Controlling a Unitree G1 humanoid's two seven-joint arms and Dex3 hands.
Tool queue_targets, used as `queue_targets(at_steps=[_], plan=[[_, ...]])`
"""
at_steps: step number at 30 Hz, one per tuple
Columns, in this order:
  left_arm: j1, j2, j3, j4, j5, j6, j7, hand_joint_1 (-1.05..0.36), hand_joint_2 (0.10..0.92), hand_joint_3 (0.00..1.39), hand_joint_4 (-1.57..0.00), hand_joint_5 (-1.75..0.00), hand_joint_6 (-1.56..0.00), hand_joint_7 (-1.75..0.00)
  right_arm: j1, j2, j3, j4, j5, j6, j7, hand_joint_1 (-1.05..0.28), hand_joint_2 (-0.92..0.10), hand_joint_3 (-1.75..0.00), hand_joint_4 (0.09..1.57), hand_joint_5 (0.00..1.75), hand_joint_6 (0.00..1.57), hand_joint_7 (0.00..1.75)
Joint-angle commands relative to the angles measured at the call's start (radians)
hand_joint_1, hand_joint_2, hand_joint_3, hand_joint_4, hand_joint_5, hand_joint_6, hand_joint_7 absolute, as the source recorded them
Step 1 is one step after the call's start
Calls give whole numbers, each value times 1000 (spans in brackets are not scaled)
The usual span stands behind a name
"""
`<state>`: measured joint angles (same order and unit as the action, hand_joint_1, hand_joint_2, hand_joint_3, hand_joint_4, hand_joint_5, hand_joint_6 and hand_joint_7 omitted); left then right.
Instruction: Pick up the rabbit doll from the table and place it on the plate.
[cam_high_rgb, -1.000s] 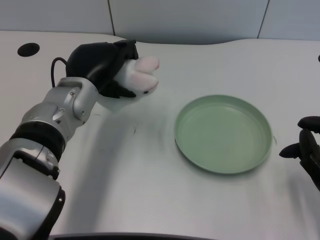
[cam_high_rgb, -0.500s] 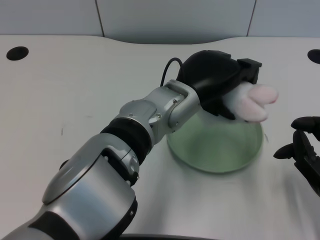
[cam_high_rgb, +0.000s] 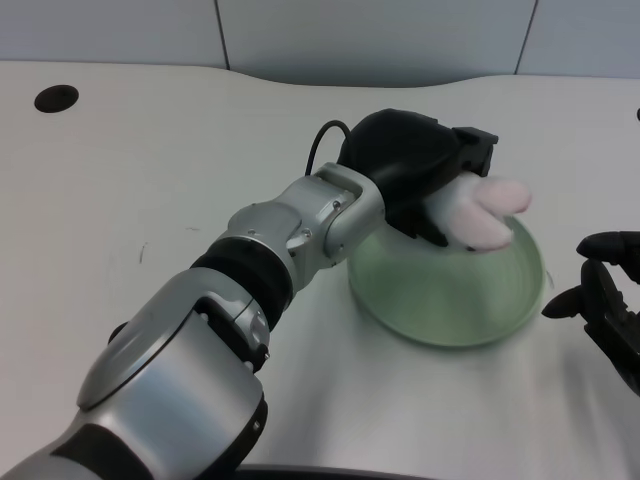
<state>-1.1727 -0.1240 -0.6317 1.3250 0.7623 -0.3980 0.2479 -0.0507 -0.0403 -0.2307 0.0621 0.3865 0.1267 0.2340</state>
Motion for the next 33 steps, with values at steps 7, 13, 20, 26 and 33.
queue_targets(at_steps=[7, 13, 20, 26, 33], plan=[[9, 11, -18, 12, 9, 17, -52, -218, 877, 7, -682, -1703, -605, -1323, 20, -5, -2, -21, 3, -5, 0, -267, -921, -695, 355, 1746, 133, 1671], [9, 14, 4, 16, -19, 31, -128, -439, 864, 2, -575, -843, -587, -579, 22, -3, 0, -30, 0, 3, -10, -264, -921, -704, 354, 1746, 130, 1666], [2, 12, -13, 19, 5, 54, -184, -572, 898, 11, -418, -166, -449, -36, 25, -2, 2, -39, 1, 12, -20, -259, -921, -697, 351, 1746, 127, 1660], [-3, 8, -60, 18, 46, 82, -194, -722, 900, 3, -56, -4, -95, 0, 27, -6, 0, -33, 7, 2, -1, -249, -921, -716, 356, 1746, 90, 1669], [-13, 9, -77, 16, 58, 101, -199, -790, 904, 4, 0, 1, -7, 1, 22, -7, -9, -20, 15, -3, 18, -249, -921, -724, 364, 1746, 79, 1672]])
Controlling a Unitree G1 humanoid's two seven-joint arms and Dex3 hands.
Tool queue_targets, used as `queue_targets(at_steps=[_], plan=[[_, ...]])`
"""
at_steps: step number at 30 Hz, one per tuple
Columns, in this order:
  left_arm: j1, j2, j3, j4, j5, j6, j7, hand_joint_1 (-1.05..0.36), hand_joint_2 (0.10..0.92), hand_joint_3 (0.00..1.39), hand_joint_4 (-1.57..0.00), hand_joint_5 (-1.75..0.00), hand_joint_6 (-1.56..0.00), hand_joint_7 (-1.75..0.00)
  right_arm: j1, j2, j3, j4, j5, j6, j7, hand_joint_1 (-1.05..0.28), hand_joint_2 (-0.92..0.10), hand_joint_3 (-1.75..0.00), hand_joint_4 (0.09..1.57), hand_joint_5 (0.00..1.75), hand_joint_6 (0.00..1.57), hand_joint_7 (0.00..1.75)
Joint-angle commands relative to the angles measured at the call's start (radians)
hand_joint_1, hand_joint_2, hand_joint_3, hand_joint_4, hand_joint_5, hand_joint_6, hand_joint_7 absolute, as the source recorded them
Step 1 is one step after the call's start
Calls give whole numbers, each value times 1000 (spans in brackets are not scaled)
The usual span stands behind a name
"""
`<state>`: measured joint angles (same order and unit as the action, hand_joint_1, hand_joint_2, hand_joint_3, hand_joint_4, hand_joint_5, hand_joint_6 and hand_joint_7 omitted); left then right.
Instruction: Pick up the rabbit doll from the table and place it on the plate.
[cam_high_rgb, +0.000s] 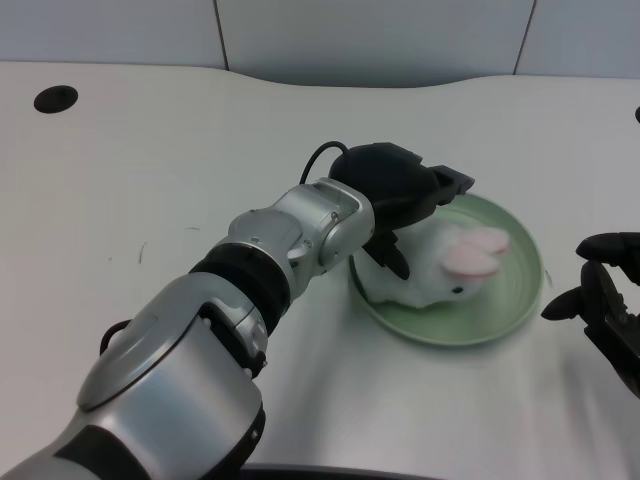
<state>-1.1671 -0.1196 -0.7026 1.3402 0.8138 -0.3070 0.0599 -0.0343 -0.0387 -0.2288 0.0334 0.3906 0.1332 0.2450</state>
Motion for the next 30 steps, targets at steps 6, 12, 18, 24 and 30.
queue_targets(at_steps=[6, 12, 18, 24, 30], plan=[[-20, 13, 21, 0, -23, 35, -31, -811, 883, 0, 1, 1, -1, 0, 0, -13, -18, 11, 12, 3, 2, -249, -921, -712, 387, 1746, 77, 1668], [-19, 53, 84, -14, -82, 5, -51, -796, 900, 13, 1, 1, 1, 1, 1, -14, -18, 0, 6, 14, -9, -246, -921, -712, 391, 1746, 64, 1661], [35, 108, 208, -41, -210, -100, -57, -785, 908, 12, -26, -14, -52, -26, -2, -14, -15, 9, 2, 3, -8, -244, -921, -714, 381, 1746, 57, 1665], [167, 194, 427, -122, -468, -225, -200, -737, 921, 75, -99, -60, -115, -52, -7, -13, -14, 11, 1, 5, -15, -252, -921, -710, 340, 1746, 44, 1675], [232, 221, 489, -176, -541, -260, -258, -714, 921, 147, -173, -105, -173, -67, -13, -16, -17, 25, 5, -3, -5, -252, -921, -713, 330, 1746, 44, 1684]])
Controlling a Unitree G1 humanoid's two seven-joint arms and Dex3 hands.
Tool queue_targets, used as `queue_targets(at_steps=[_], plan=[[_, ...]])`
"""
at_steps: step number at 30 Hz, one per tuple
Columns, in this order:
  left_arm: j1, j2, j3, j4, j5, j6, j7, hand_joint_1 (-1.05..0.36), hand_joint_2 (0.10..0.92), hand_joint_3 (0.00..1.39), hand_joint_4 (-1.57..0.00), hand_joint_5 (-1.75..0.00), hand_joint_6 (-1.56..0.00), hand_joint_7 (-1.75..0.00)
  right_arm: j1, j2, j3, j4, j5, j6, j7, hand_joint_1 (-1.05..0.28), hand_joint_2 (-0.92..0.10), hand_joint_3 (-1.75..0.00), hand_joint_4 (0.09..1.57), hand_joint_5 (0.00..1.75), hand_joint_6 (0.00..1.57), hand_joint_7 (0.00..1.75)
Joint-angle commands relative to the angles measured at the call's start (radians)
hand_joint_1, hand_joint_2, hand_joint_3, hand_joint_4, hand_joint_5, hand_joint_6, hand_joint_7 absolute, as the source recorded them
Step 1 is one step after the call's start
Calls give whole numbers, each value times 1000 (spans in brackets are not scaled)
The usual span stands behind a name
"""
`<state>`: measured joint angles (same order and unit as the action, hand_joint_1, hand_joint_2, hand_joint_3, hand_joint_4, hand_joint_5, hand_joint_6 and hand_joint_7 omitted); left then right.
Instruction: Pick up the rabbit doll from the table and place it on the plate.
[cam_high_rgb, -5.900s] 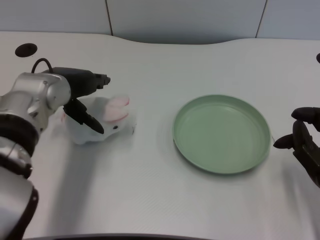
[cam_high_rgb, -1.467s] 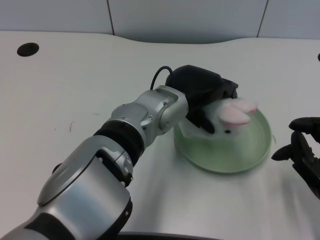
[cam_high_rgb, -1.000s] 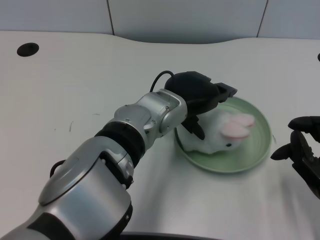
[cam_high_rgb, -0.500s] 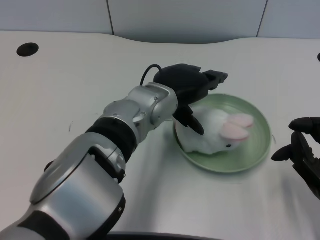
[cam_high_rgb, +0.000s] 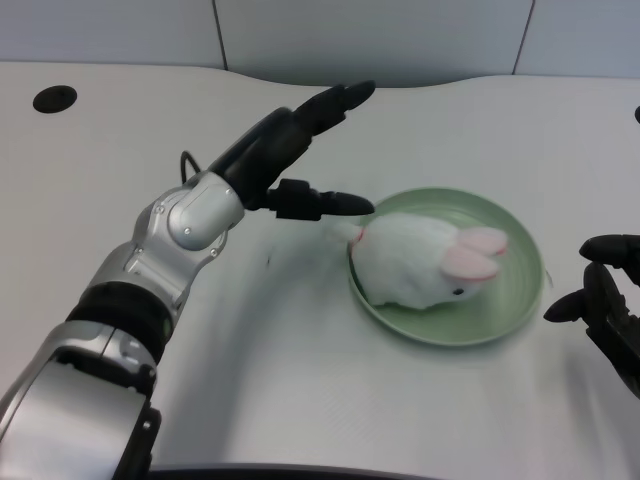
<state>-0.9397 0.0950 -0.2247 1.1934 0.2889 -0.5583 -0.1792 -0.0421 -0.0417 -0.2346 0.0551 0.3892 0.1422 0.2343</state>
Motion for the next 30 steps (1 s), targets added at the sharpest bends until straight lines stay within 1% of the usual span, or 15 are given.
queue_targets(at_steps=[1, 2, 3, 4, 6, 8, 12, 15, 16, 17, 19, 22, 24, 28, 30], plan=[[94, 7, 74, -75, -91, -46, -13, -714, 921, 148, -173, -105, -174, -66, -11, -17, -12, 12, 2, -17, 7, -252, -921, -713, 330, 1746, 44, 1685], [163, 8, 122, -113, -148, -72, -10, -592, 921, 200, -324, -214, -323, -114, -15, -20, -13, 19, -1, -20, 8, -252, -921, -714, 330, 1746, 43, 1685], [221, 10, 159, -150, -194, -89, -12, -513, 921, 239, -414, -307, -428, -130, -20, -22, -14, 25, -3, -22, 9, -251, -921, -715, 331, 1746, 40, 1686], [257, 11, 180, -177, -221, -95, -16, -484, 921, 257, -445, -365, -477, -127, -22, -23, -15, 28, -4, -23, 10, -252, -921, -715, 331, 1746, 38, 1686], [315, 26, 202, -230, -256, -80, -48, -461, 921, 286, -480, -432, -523, -122, -27, -25, -16, 37, -4, -28, 14, -253, -921, -714, 330, 1746, 34, 1688], [388, 49, 231, -297, -305, -38, -91, -459, 921, 330, -477, -600, -565, -96, -32, -28, -17, 46, -2, -32, 18, -256, -921, -716, 330, 1746, 31, 1689], [479, 69, 265, -414, -361, 66, -132, -429, 921, 369, -554, -812, -639, -88, -39, -29, -20, 59, -1, -39, 23, -253, -921, -719, 330, 1746, 28, 1692], [540, 81, 281, -502, -385, 139, -147, -424, 921, 375, -562, -856, -653, -86, -39, -30, -19, 59, -3, -40, 24, -251, -921, -721, 331, 1746, 26, 1694], [580, 91, 290, -550, -399, 177, -155, -420, 921, 409, -519, -1241, -764, -162, -39, -30, -18, 57, -4, -38, 22, -251, -921, -722, 334, 1746, 25, 1695], [610, 99, 297, -589, -410, 209, -160, -418, 921, 420, -486, -1421, -808, -201, -40, -30, -18, 56, -5, -37, 21, -251, -921, -723, 337, 1746, 24, 1696], [659, 106, 302, -658, -420, 275, -161, -423, 921, 436, -443, -1592, -848, -263, -41, -28, -18, 55, -7, -34, 14, -252, -921, -721, 339, 1746, 22, 1697], [718, 107, 306, -741, -429, 374, -151, -455, 921, 459, -388, -1719, -539, -1038, -43, -25, -15, 55, -13, -37, 4, -251, -921, -717, 333, 1746, 19, 1702], [742, 106, 303, -764, -417, 410, -139, -458, 921, 480, -409, -1741, -442, -1291, -43, -23, -14, 56, -15, -44, 3, -249, -921, -718, 339, 1746, 20, 1706], [757, 106, 315, -743, -435, 421, -169, -447, 921, 536, -456, -1746, -312, -1634, -48, -26, -15, 64, -7, -41, 6, -247, -921, -734, 330, 1746, 14, 1717], [756, 111, 317, -730, -436, 413, -179, -458, 921, 547, -475, -1746, -292, -1702, -49, -28, -15, 65, -4, -38, 7, -244, -921, -747, 321, 1746, 4, 1722]])
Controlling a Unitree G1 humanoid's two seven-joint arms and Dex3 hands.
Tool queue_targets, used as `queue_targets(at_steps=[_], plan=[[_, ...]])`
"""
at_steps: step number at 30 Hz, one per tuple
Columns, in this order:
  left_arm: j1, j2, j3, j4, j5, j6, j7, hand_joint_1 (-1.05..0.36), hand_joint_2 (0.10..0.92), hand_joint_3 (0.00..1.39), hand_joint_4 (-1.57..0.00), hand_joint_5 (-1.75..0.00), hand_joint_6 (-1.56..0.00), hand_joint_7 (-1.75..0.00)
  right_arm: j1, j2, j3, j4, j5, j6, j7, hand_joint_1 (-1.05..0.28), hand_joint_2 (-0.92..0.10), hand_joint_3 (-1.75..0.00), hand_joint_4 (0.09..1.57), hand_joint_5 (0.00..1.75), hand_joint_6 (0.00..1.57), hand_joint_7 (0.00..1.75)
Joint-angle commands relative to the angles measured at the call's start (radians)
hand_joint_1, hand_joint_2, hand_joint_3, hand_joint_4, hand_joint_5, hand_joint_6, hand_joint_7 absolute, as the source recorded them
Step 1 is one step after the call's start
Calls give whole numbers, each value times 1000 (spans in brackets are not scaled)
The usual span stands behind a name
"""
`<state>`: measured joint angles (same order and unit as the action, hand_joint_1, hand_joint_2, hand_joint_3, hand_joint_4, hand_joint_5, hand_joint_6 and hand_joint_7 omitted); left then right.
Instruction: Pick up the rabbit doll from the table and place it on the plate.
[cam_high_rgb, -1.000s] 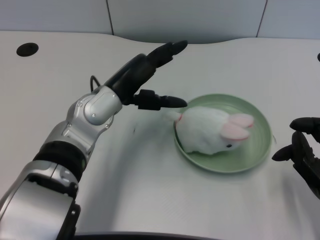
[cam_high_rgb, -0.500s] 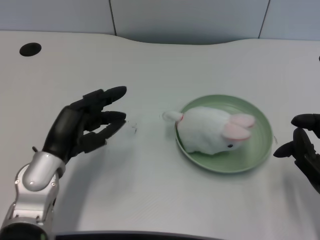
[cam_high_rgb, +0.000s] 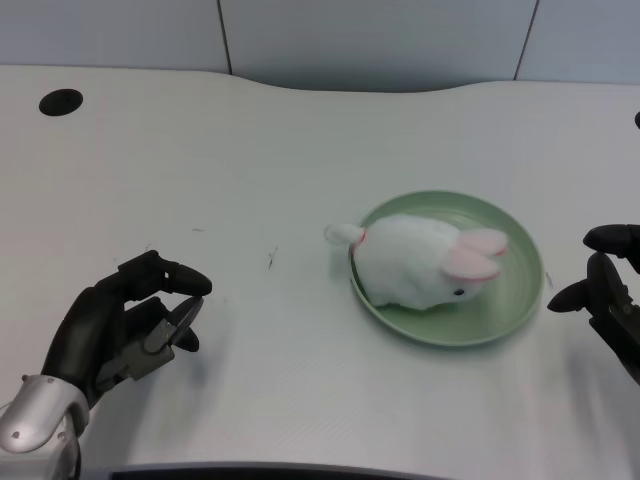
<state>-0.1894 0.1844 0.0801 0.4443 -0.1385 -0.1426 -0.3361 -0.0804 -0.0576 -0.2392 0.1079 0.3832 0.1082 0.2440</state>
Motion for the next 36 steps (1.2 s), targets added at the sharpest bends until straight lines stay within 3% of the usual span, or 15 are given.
queue_targets(at_steps=[1, 6, 9, 18, 23, 27, 32, 36], plan=[[9, 27, 13, 23, -12, 7, -34, -460, 921, 554, -483, -1746, -289, -1715, -11, -11, -11, 12, 3, -3, -3, -243, -921, -750, 319, 1746, 1, 1724], [13, 38, 18, 33, -26, 52, -74, -443, 921, 556, -536, -1746, -314, -1718, -16, -13, -10, 15, -3, -1, -13, -247, -921, -733, 331, 1746, 3, 1724], [13, 39, 19, 49, -36, 55, -98, -433, 921, 540, -556, -1746, -327, -1716, -23, -17, -14, 19, 5, 14, -13, -253, -921, -732, 315, 1746, 1, 1723], [13, 25, 18, 68, -48, 62, -126, -439, 921, 494, -574, -1746, -368, -1684, -52, -21, -24, 80, 3, -18, 2, -247, -921, -738, 328, 1746, 7, 1717], [10, 22, 24, 71, -56, 63, -124, -442, 921, 481, -578, -1746, -371, -1699, -62, -16, -33, 93, 9, -12, -2, -246, -921, -736, 296, 1746, 0, 1706], [-11, 29, 29, 112, -46, 20, -127, -459, 921, 490, -587, -1746, -368, -1701, -69, -11, -26, 108, -20, -35, -19, -228, -921, -757, 303, 1746, 0, 1701], [-18, 21, 39, 128, -61, 21, -136, -454, 921, 491, -587, -1746, -365, -1701, -71, -7, -26, 130, -25, -76, -8, -230, -921, -763, 319, 1746, 0, 1696], [-19, 18, 38, 124, -56, 32, -130, -449, 921, 493, -587, -1746, -363, -1701, -69, -5, -26, 128, -23, -81, -13, -238, -921, -750, 317, 1746, 4, 1693]])
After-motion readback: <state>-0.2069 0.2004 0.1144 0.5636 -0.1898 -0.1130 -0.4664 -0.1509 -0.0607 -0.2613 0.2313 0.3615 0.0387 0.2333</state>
